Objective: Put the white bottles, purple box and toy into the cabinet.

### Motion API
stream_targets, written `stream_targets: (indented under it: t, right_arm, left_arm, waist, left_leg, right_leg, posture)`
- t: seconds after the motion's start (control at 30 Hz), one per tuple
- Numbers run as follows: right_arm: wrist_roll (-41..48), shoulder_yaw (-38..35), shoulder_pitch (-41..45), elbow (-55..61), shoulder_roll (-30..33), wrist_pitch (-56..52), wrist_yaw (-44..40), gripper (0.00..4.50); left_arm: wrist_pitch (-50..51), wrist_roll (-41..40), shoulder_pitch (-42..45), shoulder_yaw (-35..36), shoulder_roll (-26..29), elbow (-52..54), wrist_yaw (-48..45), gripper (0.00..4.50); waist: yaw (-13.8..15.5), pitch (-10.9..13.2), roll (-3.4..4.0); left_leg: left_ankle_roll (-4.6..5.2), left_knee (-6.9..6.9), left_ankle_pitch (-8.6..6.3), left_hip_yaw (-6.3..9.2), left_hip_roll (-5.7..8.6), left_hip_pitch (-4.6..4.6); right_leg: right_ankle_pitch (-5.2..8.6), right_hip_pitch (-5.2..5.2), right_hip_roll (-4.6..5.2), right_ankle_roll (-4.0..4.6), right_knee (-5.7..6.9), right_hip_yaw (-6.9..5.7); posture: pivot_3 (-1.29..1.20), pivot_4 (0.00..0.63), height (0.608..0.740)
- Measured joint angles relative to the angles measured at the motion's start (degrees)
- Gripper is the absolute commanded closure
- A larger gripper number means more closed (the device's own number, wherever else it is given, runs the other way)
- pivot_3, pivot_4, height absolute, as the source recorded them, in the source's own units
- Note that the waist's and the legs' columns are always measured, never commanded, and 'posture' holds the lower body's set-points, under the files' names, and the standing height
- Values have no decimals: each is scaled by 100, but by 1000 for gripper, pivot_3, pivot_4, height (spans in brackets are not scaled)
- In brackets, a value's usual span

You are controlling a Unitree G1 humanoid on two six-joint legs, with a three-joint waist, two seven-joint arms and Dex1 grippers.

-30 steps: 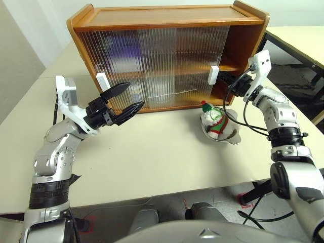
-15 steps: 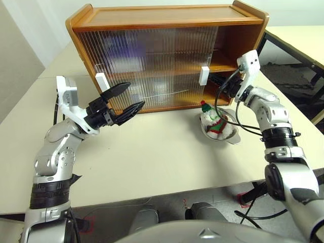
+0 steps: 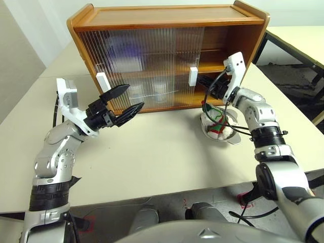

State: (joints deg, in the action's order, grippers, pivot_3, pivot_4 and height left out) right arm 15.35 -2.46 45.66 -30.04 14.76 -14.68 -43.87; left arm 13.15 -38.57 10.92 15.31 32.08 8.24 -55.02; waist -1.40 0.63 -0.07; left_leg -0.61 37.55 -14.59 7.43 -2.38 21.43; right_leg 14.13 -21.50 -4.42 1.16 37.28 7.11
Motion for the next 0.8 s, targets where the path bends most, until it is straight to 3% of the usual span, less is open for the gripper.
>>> stream_targets:
  t: [0.8]
  right_arm:
    - [-60,138,298,-419,-284,224,-94,4465]
  left_arm:
    - [-36,12,-41,-1,-14,56,161,0]
  waist:
    - [73,-1,0]
  left_leg:
    - [0,14,2,0,-5,39]
  right_leg:
    - [-20,-48,-4,5,12,-3]
  posture:
    - [21,0,740]
